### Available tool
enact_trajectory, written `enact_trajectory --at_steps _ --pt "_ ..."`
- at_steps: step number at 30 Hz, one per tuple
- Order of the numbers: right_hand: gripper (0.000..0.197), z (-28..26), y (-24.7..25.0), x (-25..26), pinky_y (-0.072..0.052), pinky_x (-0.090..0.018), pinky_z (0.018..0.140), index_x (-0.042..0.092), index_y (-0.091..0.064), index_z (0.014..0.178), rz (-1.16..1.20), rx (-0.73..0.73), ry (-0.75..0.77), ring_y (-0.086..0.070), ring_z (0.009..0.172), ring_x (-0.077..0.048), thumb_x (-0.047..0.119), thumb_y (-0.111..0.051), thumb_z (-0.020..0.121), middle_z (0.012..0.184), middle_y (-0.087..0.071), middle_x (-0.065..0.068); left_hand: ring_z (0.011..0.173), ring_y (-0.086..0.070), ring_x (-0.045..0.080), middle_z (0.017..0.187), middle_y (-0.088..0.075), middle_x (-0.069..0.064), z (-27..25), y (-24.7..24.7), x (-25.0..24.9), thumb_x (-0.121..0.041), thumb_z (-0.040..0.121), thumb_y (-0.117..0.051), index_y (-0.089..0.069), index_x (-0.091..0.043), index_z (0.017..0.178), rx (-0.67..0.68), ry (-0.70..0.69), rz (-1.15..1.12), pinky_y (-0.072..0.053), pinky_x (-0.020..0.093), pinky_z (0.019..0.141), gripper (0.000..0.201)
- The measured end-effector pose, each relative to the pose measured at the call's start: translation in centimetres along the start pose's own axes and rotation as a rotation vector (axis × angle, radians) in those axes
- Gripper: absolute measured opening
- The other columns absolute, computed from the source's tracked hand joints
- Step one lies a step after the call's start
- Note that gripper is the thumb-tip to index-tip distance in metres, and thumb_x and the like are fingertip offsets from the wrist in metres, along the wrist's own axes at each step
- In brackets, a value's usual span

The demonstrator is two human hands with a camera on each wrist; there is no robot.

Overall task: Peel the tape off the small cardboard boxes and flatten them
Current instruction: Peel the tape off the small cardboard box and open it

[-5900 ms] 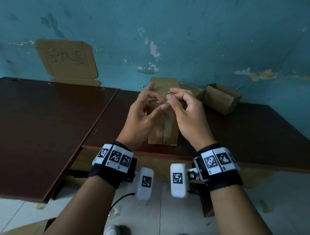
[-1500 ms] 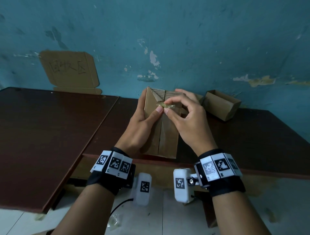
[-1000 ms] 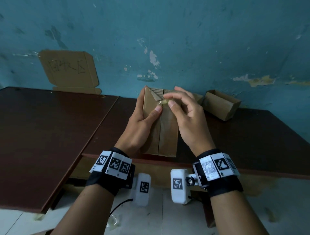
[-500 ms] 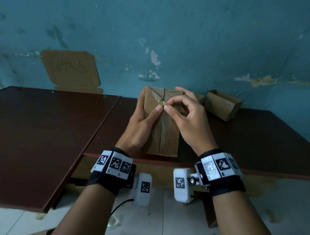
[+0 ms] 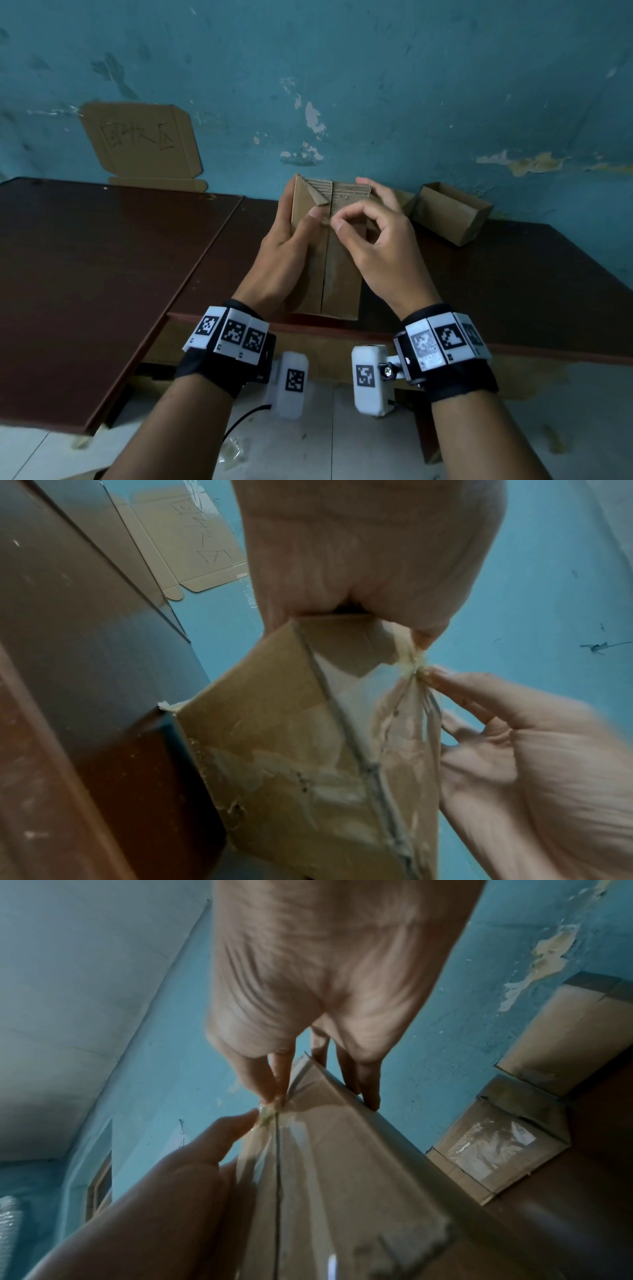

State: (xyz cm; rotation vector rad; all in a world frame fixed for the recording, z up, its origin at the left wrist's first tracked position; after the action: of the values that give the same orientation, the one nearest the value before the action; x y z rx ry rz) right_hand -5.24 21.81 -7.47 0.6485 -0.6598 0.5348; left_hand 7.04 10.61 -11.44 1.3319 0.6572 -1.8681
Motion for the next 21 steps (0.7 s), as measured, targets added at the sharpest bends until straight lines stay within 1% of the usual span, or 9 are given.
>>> enact_trajectory --at_steps 2,6,8,10,13,15,18,20,21 --pt "0.008 -0.03 -0.29 0.0 -0.036 -0.024 0.125 0.019 -0.076 0.095 -0.021 -0.009 0.012 -0.036 0.159 -0.005 0.013 -0.081 0.097 0.154 -0.053 -0.003 0.143 -0.056 0.006 0.156 -0.057 -0.018 0.2 0.11 0.11 -0.06 0.097 -0.056 -0.03 -0.056 0.163 -0.005 0.005 0.015 -0.044 0.046 0.123 0.071" --pt "0.028 -0.08 -0.55 -0.03 -0.036 -0.036 0.13 0.023 -0.071 0.116 0.021 0.011 0.019 -0.039 0.158 -0.01 0.012 -0.084 0.094 0.152 -0.052 0.003 0.146 -0.055 0.011 0.16 -0.055 -0.016 0.33 0.39 0.38 -0.054 0.093 -0.054 -0.03 -0.059 0.162 -0.008 0.022 0.011 -0.043 0.051 0.124 0.073" --pt "0.023 -0.02 -0.44 0.24 -0.035 -0.037 0.13 0.023 -0.076 0.112 -0.003 0.017 0.017 -0.037 0.159 -0.007 0.012 -0.085 0.094 0.153 -0.05 0.006 0.146 -0.054 0.01 0.16 -0.054 -0.017 0.32 0.42 0.3 -0.05 0.095 -0.052 -0.03 -0.061 0.161 -0.008 0.024 0.009 -0.042 0.051 0.124 0.071" --pt "0.016 -0.02 -0.44 0.28 -0.036 -0.041 0.131 0.023 -0.08 0.105 -0.01 0.019 0.014 -0.037 0.159 -0.006 0.012 -0.086 0.094 0.156 -0.049 0.006 0.144 -0.055 0.007 0.157 -0.056 -0.018 0.29 0.38 0.15 -0.048 0.1 -0.053 -0.031 -0.06 0.161 -0.007 0.021 -0.002 -0.045 0.046 0.122 0.067" --pt "0.013 0.0 -0.41 0.34 -0.039 -0.044 0.129 0.022 -0.081 0.1 0.003 0.008 0.0 -0.041 0.157 -0.006 0.013 -0.087 0.093 0.16 -0.049 0.001 0.137 -0.062 0.002 0.149 -0.063 -0.017 0.11 0.26 0.12 -0.044 0.109 -0.06 -0.028 -0.052 0.166 -0.003 0.016 -0.037 -0.052 0.033 0.111 0.065" --pt "0.014 0.08 -0.26 0.29 -0.04 -0.042 0.128 0.023 -0.08 0.096 -0.004 0.002 0.003 -0.043 0.155 -0.004 0.01 -0.086 0.093 0.159 -0.05 -0.001 0.139 -0.061 0.005 0.151 -0.063 -0.014 0.0 0.03 0.2 -0.041 0.109 -0.061 -0.025 -0.05 0.168 0.007 0.018 -0.036 -0.051 0.036 0.114 0.069" --pt "0.021 0.0 0.02 0.51 -0.04 -0.034 0.127 0.029 -0.079 0.092 -0.029 0.002 0.004 -0.045 0.152 -0.003 0.01 -0.087 0.092 0.159 -0.05 0.0 0.142 -0.059 0.006 0.154 -0.061 -0.014 -0.05 -0.36 0.13 -0.042 0.104 -0.059 -0.021 -0.054 0.167 0.023 0.029 -0.038 -0.046 0.041 0.121 0.074" --pt "0.017 -0.04 -0.03 0.43 -0.038 -0.028 0.127 0.029 -0.08 0.098 -0.027 0.005 -0.012 -0.042 0.154 -0.003 0.014 -0.087 0.094 0.162 -0.049 0.001 0.143 -0.057 0.005 0.154 -0.06 -0.016 -0.06 -0.38 -0.2 -0.046 0.102 -0.058 -0.02 -0.054 0.167 0.012 0.026 -0.041 -0.044 0.043 0.124 0.076" --pt "0.016 0.0 -0.1 0.52 -0.037 -0.028 0.128 0.028 -0.081 0.106 -0.017 -0.002 -0.012 -0.04 0.156 -0.004 0.017 -0.086 0.095 0.163 -0.049 0.0 0.142 -0.058 0.005 0.152 -0.061 -0.017 -0.07 -0.24 -0.35 -0.049 0.101 -0.059 -0.021 -0.051 0.168 0.001 0.025 -0.051 -0.045 0.043 0.123 0.077"
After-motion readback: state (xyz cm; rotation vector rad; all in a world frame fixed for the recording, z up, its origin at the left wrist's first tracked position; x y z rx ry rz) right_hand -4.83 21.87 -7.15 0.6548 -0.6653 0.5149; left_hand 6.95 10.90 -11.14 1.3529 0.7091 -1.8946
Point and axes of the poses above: each hand's wrist, its own z-axis towards the middle knuckle, its own y-axis out of the back of the hand, x = y × z, the point moved 7 cm from there along z, towards the middle knuckle
